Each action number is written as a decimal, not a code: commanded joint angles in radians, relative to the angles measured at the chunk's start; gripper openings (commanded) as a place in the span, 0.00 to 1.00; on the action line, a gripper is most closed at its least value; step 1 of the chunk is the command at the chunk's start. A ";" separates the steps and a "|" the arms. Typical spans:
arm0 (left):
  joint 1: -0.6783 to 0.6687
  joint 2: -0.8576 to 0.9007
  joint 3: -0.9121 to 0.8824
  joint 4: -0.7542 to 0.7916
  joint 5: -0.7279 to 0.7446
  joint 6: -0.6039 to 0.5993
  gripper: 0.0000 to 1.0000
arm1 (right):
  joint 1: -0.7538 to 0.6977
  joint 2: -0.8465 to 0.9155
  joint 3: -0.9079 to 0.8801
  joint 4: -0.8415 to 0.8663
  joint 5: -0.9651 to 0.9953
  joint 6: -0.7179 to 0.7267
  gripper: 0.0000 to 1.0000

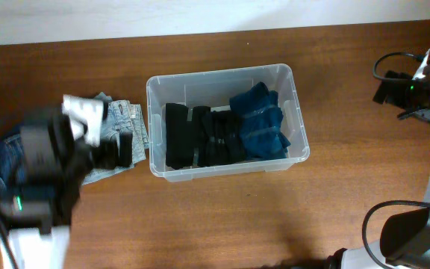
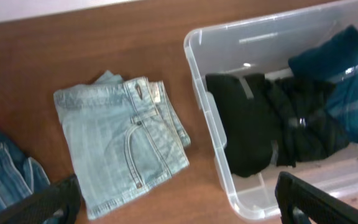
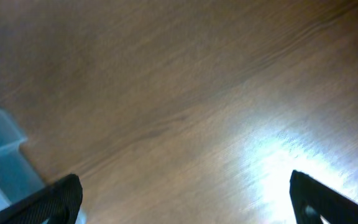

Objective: Pack container
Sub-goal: 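Move the left gripper to the light-blue folded jeans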

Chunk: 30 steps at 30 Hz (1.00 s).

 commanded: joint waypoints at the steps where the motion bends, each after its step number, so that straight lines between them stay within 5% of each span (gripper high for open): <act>1: 0.006 0.164 0.211 -0.101 0.003 0.037 0.99 | -0.003 0.000 0.010 0.000 0.004 0.007 0.99; 11: 0.007 0.355 0.285 -0.117 -0.192 0.031 0.99 | -0.003 0.000 0.010 -0.001 0.004 0.007 0.99; 14: 0.039 0.398 0.285 -0.137 -0.249 -0.066 0.99 | -0.003 0.000 0.010 -0.001 0.003 0.007 0.99; 23: 0.209 0.478 0.285 -0.113 -0.248 -0.141 0.99 | -0.003 0.000 0.010 0.000 0.003 0.007 0.98; 30: 0.287 0.584 0.285 -0.080 -0.160 -0.058 0.99 | -0.003 0.000 0.010 0.000 0.004 0.007 0.99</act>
